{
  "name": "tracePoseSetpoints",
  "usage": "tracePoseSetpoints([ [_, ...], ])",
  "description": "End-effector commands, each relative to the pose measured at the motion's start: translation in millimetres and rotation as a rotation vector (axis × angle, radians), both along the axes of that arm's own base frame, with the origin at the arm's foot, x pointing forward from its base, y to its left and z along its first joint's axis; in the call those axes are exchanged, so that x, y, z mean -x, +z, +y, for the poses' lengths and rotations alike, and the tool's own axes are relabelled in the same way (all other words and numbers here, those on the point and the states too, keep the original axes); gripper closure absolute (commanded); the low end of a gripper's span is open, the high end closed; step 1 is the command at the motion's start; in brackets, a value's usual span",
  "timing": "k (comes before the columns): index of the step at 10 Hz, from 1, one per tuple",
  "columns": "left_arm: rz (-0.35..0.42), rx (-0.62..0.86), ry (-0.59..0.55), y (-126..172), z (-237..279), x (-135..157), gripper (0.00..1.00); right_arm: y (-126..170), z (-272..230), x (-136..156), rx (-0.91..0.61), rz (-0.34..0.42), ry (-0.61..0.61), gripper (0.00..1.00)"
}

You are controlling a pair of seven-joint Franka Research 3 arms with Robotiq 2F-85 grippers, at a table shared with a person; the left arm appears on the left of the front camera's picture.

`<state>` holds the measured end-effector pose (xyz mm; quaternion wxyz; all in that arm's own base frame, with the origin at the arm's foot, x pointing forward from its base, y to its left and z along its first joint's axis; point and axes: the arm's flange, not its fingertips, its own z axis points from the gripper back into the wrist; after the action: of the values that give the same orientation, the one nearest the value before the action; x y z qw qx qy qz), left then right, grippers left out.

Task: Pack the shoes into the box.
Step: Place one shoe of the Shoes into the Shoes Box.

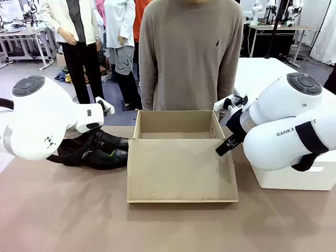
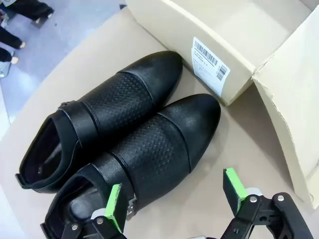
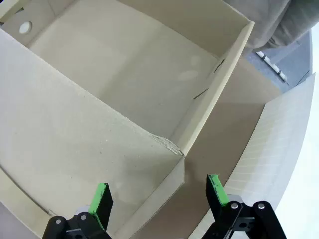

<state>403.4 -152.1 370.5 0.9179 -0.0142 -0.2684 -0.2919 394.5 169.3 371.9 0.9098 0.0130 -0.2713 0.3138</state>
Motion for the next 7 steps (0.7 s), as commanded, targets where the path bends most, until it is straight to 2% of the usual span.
tracePoseSetpoints([
  [1,0.000,0.000,0.000,0.0,0.0,0.0,0.00,0.1,0.0,0.0,0.000,-0.001,0.000,0.00],
  [7,0.000,0.000,0.000,0.0,0.0,0.0,0.00,0.1,0.0,0.0,0.000,-0.001,0.000,0.00],
])
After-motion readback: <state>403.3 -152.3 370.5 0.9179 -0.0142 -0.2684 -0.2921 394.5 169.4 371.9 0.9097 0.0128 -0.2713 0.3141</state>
